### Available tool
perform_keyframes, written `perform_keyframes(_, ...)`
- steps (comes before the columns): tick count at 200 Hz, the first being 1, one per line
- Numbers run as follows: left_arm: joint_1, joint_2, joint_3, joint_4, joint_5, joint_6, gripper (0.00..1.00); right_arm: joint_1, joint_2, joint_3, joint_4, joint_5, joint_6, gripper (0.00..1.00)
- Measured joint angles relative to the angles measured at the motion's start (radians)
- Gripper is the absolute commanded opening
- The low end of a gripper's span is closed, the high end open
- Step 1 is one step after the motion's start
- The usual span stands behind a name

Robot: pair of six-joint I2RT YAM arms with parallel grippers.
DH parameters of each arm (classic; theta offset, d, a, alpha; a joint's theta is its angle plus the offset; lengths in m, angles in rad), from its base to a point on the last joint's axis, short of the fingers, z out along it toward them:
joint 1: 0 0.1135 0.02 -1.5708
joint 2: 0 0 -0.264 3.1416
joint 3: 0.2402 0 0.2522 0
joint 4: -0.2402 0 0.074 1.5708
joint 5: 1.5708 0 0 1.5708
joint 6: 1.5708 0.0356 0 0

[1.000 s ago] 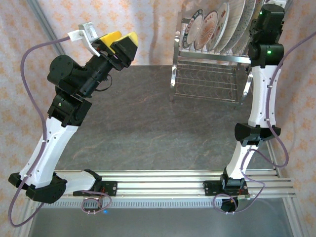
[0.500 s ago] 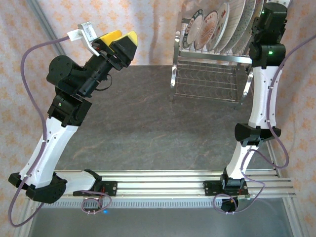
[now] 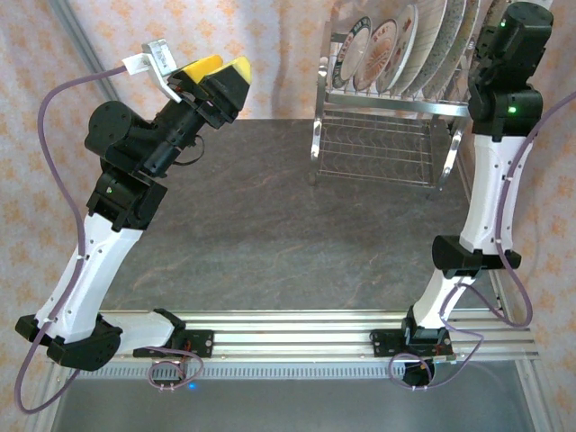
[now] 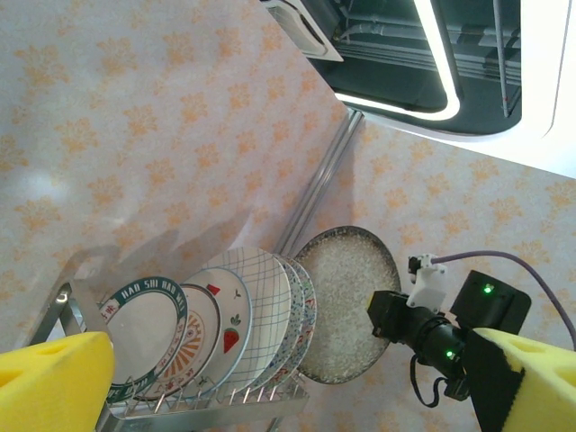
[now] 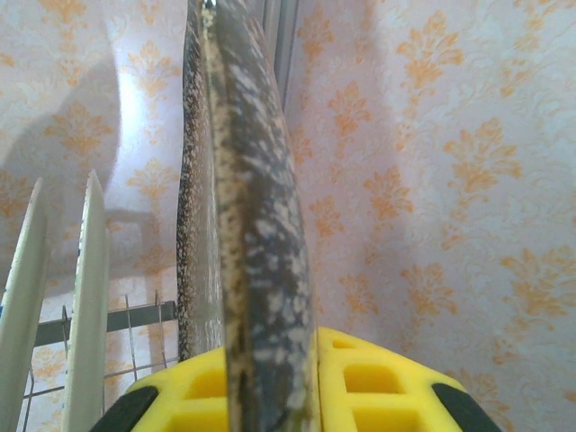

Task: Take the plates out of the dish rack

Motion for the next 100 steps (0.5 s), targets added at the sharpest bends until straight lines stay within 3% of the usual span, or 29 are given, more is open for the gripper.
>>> perform_keyframes(100, 0.0, 0.0, -0.008, 0.029, 0.013, -0.032, 0.99, 0.0, -0.083, -0.011, -0.019, -0.035, 0.004, 0.0)
